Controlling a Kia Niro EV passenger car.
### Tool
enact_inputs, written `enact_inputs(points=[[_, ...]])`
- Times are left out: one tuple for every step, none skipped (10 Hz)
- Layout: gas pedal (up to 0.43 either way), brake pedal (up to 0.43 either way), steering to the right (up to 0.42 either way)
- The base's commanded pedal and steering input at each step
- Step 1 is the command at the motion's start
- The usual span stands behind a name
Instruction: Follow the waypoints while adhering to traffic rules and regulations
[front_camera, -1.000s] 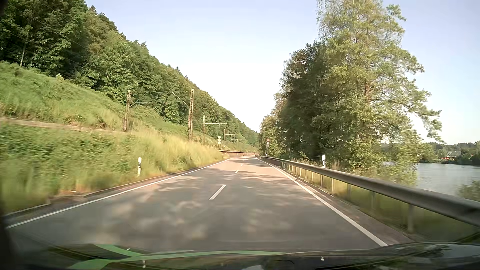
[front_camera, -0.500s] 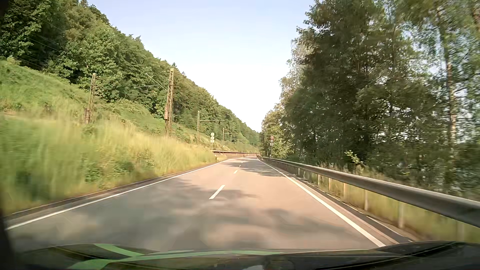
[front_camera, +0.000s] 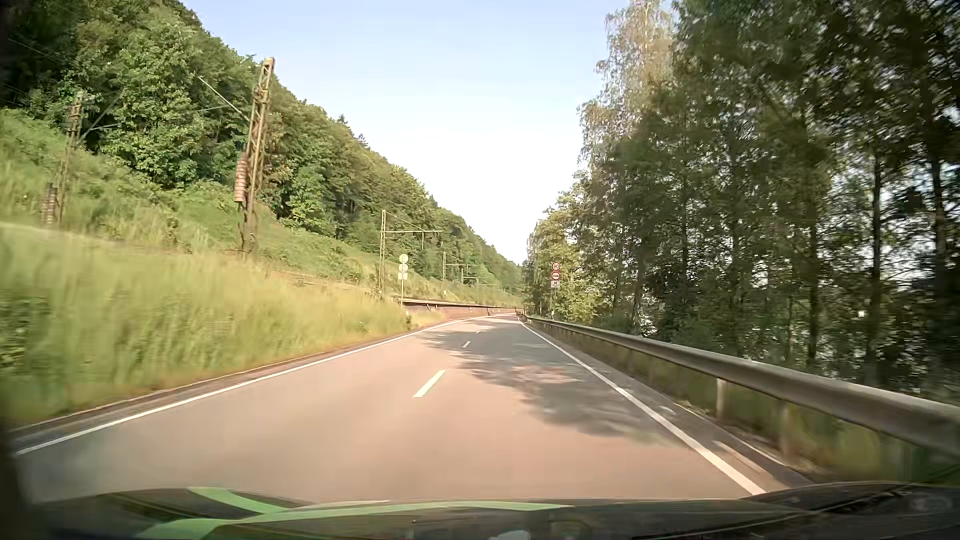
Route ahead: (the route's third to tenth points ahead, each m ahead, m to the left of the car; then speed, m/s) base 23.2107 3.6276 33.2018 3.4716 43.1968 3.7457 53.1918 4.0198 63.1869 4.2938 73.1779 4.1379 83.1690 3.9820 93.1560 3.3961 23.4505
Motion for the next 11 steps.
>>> enact_inputs(points=[[0.157,0.000,-0.003],[0.157,0.000,-0.003],[0.157,0.000,-0.003],[0.150,0.000,-0.003],[0.150,0.000,-0.003],[0.157,0.000,-0.003],[0.157,0.000,-0.003],[0.157,0.000,-0.003],[0.157,0.000,-0.003],[0.157,0.000,-0.003],[0.157,0.000,-0.002]])
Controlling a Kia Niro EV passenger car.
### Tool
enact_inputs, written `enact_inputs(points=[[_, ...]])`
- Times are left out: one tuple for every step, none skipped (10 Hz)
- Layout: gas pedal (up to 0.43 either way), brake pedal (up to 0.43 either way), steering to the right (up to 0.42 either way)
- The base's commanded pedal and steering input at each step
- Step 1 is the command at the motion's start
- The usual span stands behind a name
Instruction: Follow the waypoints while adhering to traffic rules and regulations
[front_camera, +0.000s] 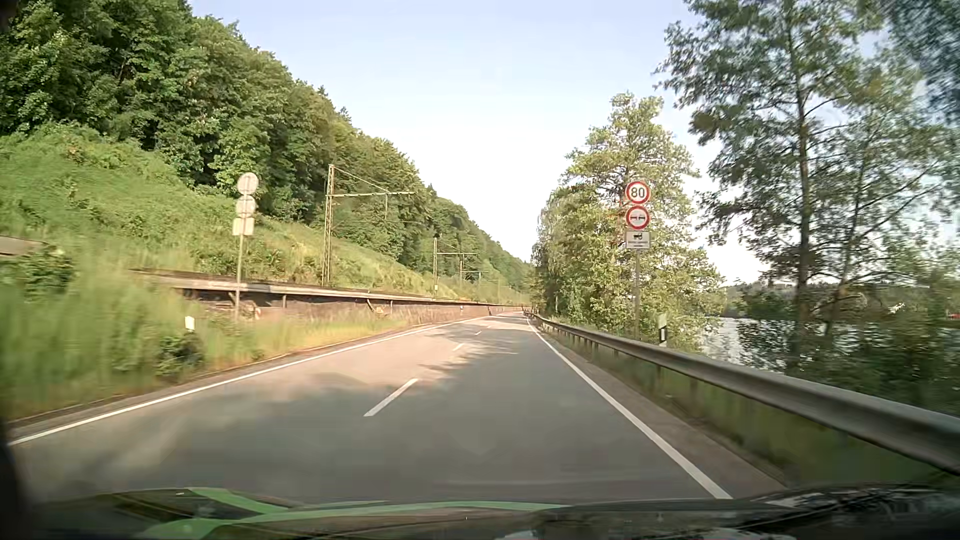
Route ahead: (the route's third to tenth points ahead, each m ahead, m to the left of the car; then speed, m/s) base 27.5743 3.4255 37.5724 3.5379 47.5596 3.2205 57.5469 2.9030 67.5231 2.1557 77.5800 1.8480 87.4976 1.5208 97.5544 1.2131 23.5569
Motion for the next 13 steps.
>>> enact_inputs(points=[[0.130,0.000,-0.003],[0.130,0.000,-0.003],[0.130,0.000,-0.002],[0.130,0.000,-0.002],[0.138,0.000,-0.002],[0.138,0.000,-0.002],[0.138,0.000,-0.002],[0.138,0.000,-0.002],[0.138,0.000,-0.002],[0.110,0.000,-0.001],[0.110,0.000,0.000],[0.110,0.000,0.000],[0.110,0.000,0.000]])
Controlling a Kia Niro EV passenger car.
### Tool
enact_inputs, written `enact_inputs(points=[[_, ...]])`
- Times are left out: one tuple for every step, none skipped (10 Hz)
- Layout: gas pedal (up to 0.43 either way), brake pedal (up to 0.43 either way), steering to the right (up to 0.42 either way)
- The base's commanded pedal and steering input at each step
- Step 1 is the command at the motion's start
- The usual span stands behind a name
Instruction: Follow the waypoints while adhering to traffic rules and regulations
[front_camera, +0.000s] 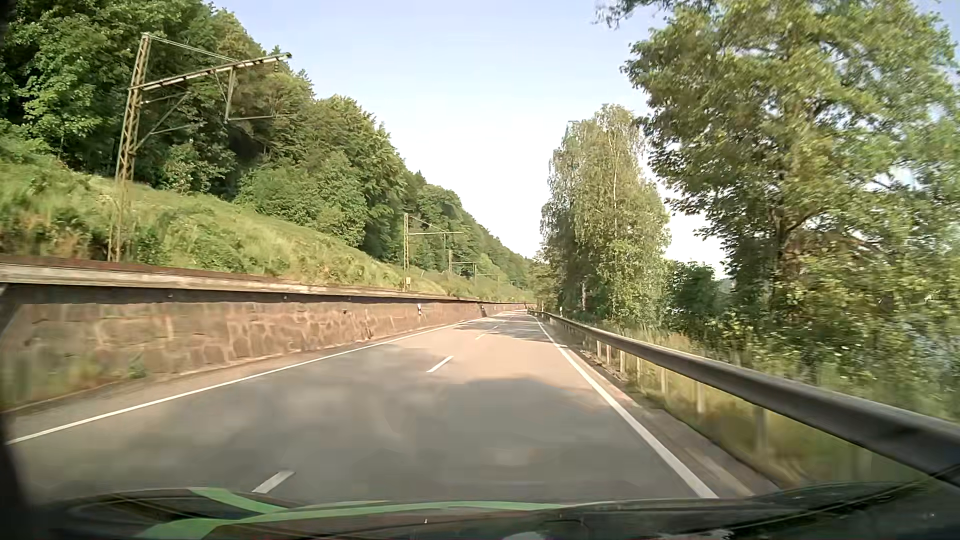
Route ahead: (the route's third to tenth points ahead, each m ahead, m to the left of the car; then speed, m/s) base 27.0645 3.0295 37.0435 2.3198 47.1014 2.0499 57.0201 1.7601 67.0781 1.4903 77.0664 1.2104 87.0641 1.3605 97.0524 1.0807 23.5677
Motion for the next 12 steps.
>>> enact_inputs(points=[[0.110,0.000,0.000],[0.110,0.000,0.000],[0.110,0.000,0.000],[0.098,0.000,0.000],[0.047,0.000,0.000],[0.000,0.000,0.000],[0.000,0.000,0.000],[0.000,0.000,0.000],[0.000,0.000,0.000],[0.000,0.000,0.000],[0.000,0.000,0.000],[0.008,0.000,0.000]])
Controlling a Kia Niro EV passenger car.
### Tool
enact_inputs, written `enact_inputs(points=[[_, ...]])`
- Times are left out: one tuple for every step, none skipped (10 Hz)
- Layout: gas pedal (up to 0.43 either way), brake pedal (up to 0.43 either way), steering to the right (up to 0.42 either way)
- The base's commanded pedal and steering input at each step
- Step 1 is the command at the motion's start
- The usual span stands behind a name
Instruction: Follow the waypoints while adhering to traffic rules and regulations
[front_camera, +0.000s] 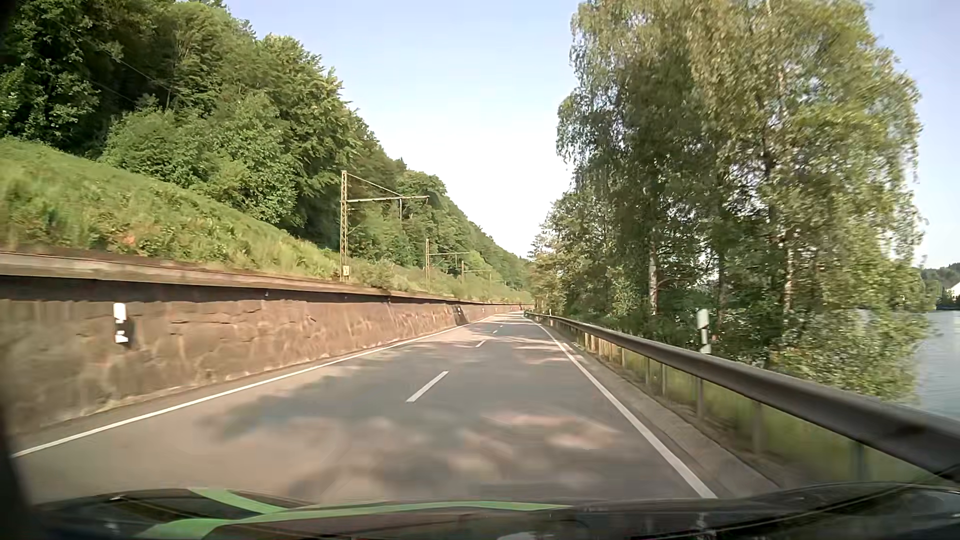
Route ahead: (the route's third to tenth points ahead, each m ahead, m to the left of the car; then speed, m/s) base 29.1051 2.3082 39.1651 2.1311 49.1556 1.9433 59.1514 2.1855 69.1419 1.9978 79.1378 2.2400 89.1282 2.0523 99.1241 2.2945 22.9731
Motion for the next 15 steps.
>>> enact_inputs(points=[[0.028,0.000,0.000],[0.059,0.000,0.000],[0.067,0.000,0.000],[0.067,0.000,0.000],[0.087,0.000,0.000],[0.098,0.000,0.000],[0.098,0.000,-0.001],[0.098,0.000,0.000],[0.110,0.000,-0.001],[0.118,0.000,-0.002],[0.118,0.000,-0.001],[0.118,0.000,-0.002],[0.130,0.000,-0.002],[0.130,0.000,-0.002],[0.130,0.000,-0.003]])
